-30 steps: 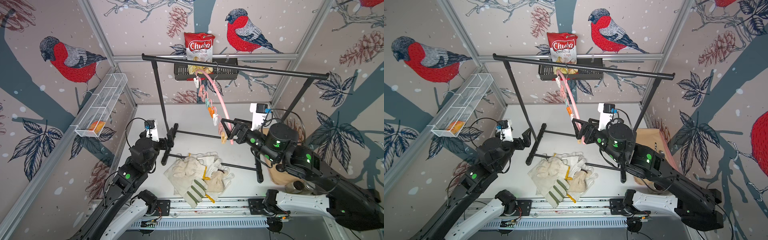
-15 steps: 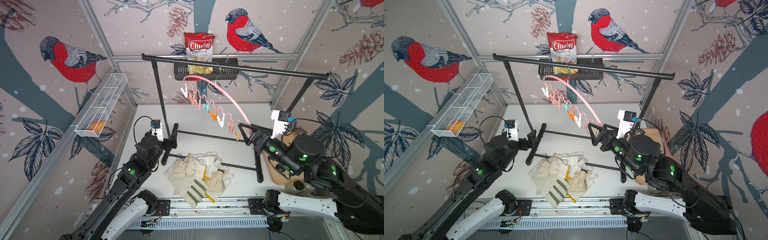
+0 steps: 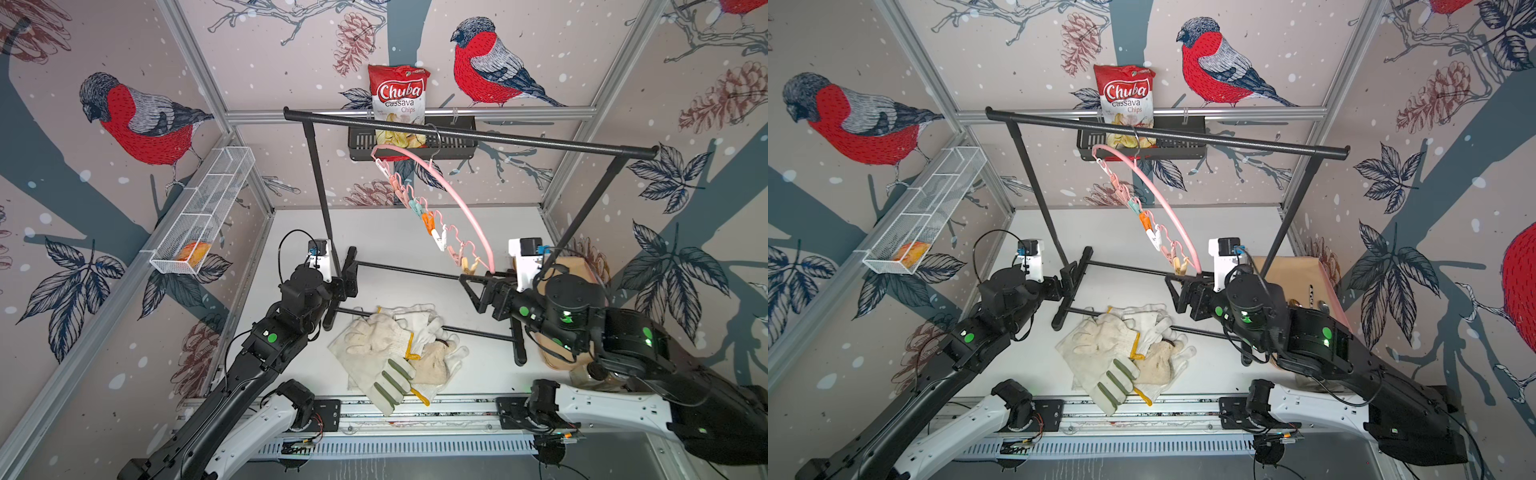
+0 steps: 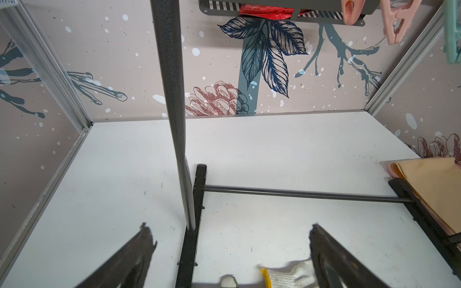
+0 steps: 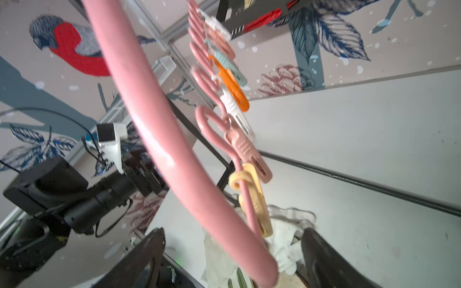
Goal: Clip the gloves onto a hanger to dry
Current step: Adjust the hanger on the clothesline, then pick up the glove from the center of the board.
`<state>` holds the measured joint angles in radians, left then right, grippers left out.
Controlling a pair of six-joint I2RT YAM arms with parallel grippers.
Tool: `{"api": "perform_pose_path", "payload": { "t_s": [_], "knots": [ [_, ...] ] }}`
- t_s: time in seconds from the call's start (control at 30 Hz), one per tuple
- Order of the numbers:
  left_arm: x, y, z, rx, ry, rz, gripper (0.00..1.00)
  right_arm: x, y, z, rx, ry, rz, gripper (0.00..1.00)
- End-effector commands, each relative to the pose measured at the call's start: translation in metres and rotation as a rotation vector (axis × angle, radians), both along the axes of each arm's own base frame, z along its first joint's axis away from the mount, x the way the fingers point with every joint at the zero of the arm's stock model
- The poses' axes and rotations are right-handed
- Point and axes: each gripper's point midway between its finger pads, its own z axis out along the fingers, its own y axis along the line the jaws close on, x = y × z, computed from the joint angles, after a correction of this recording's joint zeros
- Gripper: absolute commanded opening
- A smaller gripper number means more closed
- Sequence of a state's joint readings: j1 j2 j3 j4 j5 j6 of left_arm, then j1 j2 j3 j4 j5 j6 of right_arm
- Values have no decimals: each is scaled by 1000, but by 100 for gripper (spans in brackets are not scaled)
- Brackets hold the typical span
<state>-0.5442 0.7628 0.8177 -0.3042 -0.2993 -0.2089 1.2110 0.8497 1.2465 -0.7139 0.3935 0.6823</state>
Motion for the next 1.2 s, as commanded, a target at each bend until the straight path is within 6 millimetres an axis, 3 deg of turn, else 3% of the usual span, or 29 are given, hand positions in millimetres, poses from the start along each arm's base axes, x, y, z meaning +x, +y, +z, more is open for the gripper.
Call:
{"api": "perform_pose_path", "payload": {
  "t_s": [0.0,0.17,0.2,0.27,0.37,0.53,0.67,0.93,1.03,1.17],
  "knots": [
    [2,-1,-5,0,30,8,96,-12,5,-25,-43,54,66,88],
    [2,-8,-18,-3,75,-22,90,-13,-7,-36,64,76,18,88],
    [2,-9,-21,-4,83,-23,83,-14,-9,-39,92,86,8,88],
    [3,-9,-25,-8,93,-22,54,-13,-15,-50,133,117,-25,88],
    [2,-10,-27,-23,99,-22,31,-12,-19,-78,138,191,-75,88],
    [4,-12,-26,-27,101,-27,21,-9,-16,-136,55,345,-143,88],
    [5,-13,-25,-22,105,-28,0,-4,-10,-180,104,484,-118,87],
    [3,-12,-29,-23,119,-27,0,4,-4,-217,217,624,-53,85],
    [2,-12,-33,-15,133,-30,14,2,6,-224,231,650,11,83],
    [0,-8,-33,-7,137,-18,55,-1,24,-228,254,681,112,77]
  ]
}}
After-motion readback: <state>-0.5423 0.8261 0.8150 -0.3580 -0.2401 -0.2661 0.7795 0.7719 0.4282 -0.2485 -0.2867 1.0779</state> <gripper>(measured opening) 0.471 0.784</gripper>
